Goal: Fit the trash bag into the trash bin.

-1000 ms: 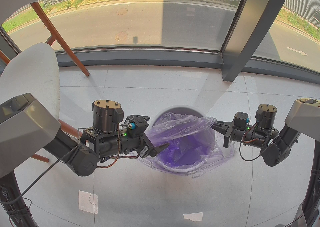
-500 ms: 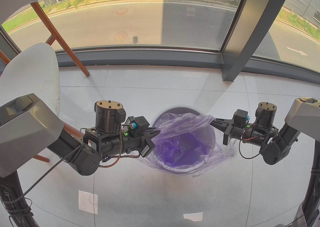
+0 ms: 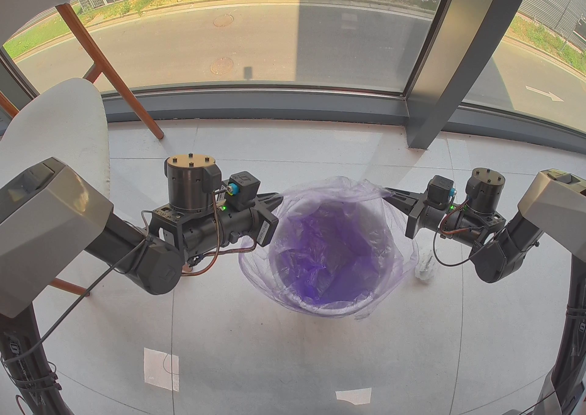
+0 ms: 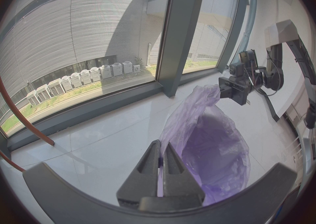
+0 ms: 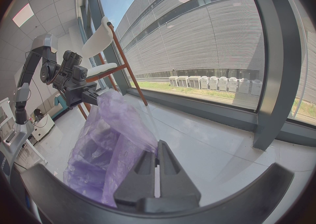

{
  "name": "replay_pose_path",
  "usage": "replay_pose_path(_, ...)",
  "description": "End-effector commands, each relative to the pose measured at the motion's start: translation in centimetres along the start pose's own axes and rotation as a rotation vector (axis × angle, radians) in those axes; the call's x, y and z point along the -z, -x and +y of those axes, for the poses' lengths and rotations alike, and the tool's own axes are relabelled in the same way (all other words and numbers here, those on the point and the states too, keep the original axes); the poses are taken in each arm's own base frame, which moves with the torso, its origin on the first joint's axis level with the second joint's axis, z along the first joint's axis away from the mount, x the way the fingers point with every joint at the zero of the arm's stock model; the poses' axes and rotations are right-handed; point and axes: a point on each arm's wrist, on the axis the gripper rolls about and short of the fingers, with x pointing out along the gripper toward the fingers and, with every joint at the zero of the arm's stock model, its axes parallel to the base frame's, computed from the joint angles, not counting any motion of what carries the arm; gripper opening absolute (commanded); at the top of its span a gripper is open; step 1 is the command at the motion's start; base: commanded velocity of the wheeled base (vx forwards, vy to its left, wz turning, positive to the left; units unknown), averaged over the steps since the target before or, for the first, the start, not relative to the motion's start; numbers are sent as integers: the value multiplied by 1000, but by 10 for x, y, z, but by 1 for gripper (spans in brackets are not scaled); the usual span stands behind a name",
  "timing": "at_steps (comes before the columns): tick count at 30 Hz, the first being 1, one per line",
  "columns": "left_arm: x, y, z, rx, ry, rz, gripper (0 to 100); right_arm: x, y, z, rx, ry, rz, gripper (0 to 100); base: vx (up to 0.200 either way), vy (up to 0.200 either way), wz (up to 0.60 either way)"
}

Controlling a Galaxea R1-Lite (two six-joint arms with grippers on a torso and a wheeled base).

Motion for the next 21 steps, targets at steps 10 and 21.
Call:
replay_pose_path(10,5,-27,8,-22,54,-12,0,8,-23,-23,23,-75,-48,0,0,0,0)
replay_pose_path(21,-10,-35,18,-40,310,-40,0,9,-26,-29,61,-299,-70,0,0,0,0)
